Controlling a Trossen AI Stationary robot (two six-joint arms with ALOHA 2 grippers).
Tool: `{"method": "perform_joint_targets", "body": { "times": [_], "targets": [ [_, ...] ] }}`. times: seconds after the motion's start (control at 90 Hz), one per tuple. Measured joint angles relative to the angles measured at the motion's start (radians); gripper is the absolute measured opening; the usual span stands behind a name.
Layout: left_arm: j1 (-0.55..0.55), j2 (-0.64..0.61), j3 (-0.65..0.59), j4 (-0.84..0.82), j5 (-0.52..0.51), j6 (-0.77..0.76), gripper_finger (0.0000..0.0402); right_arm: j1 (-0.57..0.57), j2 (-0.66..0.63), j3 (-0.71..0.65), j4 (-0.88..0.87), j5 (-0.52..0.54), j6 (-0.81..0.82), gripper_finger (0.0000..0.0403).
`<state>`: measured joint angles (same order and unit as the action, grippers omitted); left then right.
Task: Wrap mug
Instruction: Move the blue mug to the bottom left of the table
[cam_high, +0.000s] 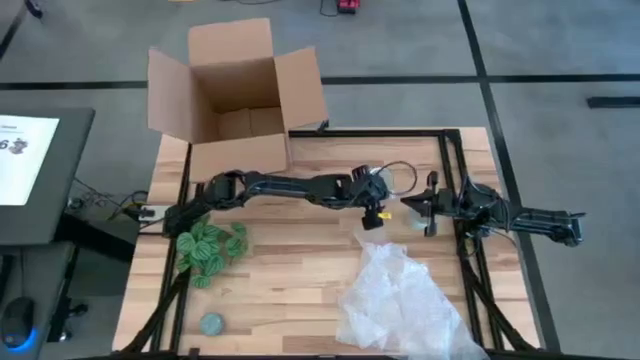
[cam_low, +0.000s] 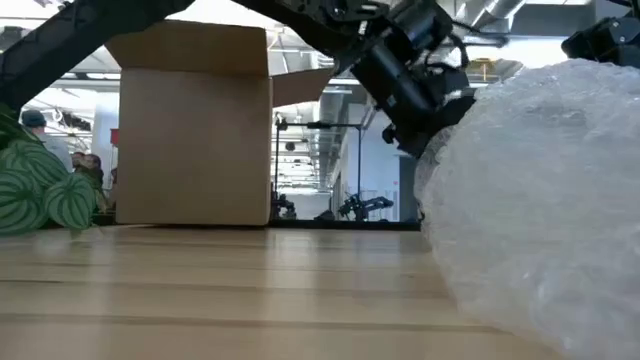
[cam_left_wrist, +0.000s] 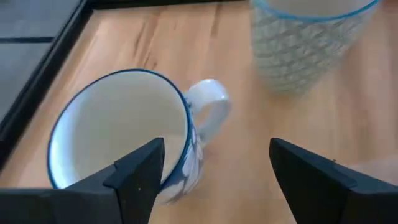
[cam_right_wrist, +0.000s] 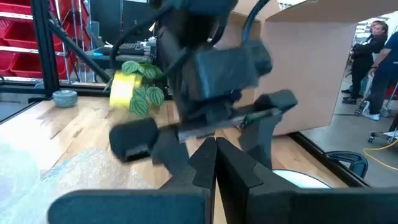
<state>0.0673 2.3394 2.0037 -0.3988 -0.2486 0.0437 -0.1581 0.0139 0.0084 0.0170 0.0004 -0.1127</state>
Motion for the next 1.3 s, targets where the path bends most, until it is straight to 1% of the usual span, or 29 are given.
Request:
{"method": "perform_joint_targets", "body": {
  "times": [0.178,0.478,0.622,0.744,0.822,0.889,0.967,1.156,1.2,1.3],
  "targets": [
    [-0.013,0.002,0.000,-0.010,0.003,0.008,0.0249,0.000,0.000,0.000,-0.001,0.000,0.000,0.0000],
    [-0.015,0.006,-0.001,-0.073,0.001,0.020,0.0187,0.000,0.000,0.000,-0.003,0.000,0.000,0.0000],
    [-0.014,0.006,-0.002,-0.080,-0.072,0.049,0.0180,0.000,0.000,0.000,-0.003,0.000,0.000,0.0000],
    [-0.006,0.006,-0.002,-0.084,-0.079,0.049,0.0179,0.000,0.000,0.000,-0.003,0.000,0.000,0.0000],
    [0.000,0.006,-0.002,-0.085,-0.082,0.050,0.0169,0.000,0.000,0.000,-0.003,0.000,0.000,0.0000],
    [0.004,0.006,-0.002,-0.085,-0.082,0.050,0.0151,0.000,0.000,0.000,-0.003,0.000,0.000,0.0000],
    [0.008,0.006,-0.002,-0.084,-0.080,0.050,0.0120,0.000,0.000,0.000,-0.003,0.000,0.000,0.0000],
    [0.010,0.006,-0.002,-0.085,-0.036,0.052,0.0021,0.000,0.000,0.000,-0.003,0.000,0.000,0.0000],
    [0.009,0.006,-0.002,-0.092,-0.033,0.052,0.0011,0.000,0.000,0.000,-0.003,0.000,0.000,0.0000],
    [-0.002,0.004,0.009,-0.124,-0.036,0.059,0.0010,0.000,0.000,0.000,-0.003,0.000,0.000,0.0000]
  ]
}}
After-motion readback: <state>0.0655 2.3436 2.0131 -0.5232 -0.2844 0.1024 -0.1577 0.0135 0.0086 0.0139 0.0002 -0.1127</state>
